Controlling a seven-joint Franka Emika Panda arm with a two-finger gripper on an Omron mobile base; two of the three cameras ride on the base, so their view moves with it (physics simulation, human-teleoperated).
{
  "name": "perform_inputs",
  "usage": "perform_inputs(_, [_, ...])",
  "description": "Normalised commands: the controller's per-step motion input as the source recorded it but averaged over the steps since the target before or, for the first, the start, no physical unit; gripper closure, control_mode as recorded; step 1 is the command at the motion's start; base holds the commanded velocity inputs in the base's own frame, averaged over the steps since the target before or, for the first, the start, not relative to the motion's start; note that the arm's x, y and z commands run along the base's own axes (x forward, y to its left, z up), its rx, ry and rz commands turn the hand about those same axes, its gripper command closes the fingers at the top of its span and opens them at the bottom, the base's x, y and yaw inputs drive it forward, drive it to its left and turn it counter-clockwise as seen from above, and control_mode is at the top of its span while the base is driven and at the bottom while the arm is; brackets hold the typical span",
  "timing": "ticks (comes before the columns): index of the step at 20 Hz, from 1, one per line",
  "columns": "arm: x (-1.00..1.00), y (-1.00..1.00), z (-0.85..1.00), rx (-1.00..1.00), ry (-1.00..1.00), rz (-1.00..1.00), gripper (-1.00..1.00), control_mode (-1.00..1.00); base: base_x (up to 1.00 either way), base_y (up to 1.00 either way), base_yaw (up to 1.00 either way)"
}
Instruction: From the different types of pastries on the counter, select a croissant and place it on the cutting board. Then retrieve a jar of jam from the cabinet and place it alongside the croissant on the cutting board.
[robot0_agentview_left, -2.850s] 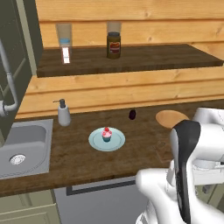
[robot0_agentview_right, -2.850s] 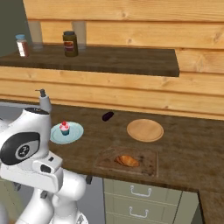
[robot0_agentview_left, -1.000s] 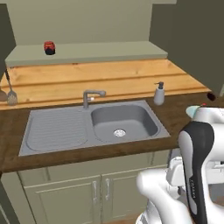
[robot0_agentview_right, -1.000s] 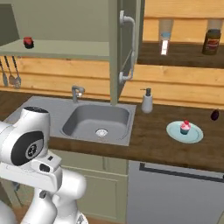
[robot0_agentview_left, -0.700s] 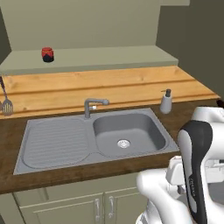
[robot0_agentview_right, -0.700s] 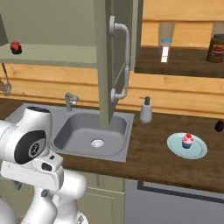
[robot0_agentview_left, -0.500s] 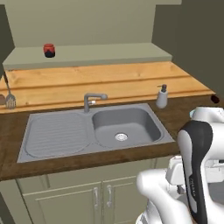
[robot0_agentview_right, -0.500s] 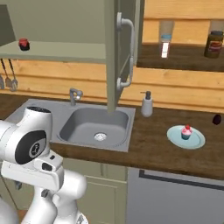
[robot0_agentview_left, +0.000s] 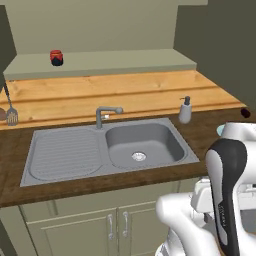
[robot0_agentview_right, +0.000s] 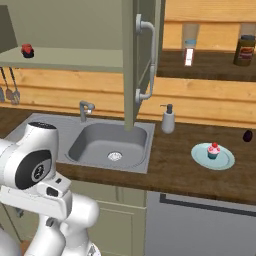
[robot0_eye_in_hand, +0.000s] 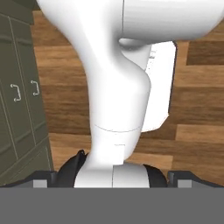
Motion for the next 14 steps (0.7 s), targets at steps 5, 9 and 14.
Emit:
perform_inputs(5, [0.0, 0.0, 0.0, 0.0, 0.0, 0.0, -1.0, 1.0, -0.1, 0.0, 0.0])
perform_inputs(9, [-0.06, 0.06, 0.0, -0.01, -0.01, 0.0, -1.0, -1.0, -0.15, 0.0, 0.0])
perform_inputs(14, [0.44, 0.44, 0.75, -0.2, -0.02, -0.09, -1.0, -1.0, 0.0, 0.0, 0.0])
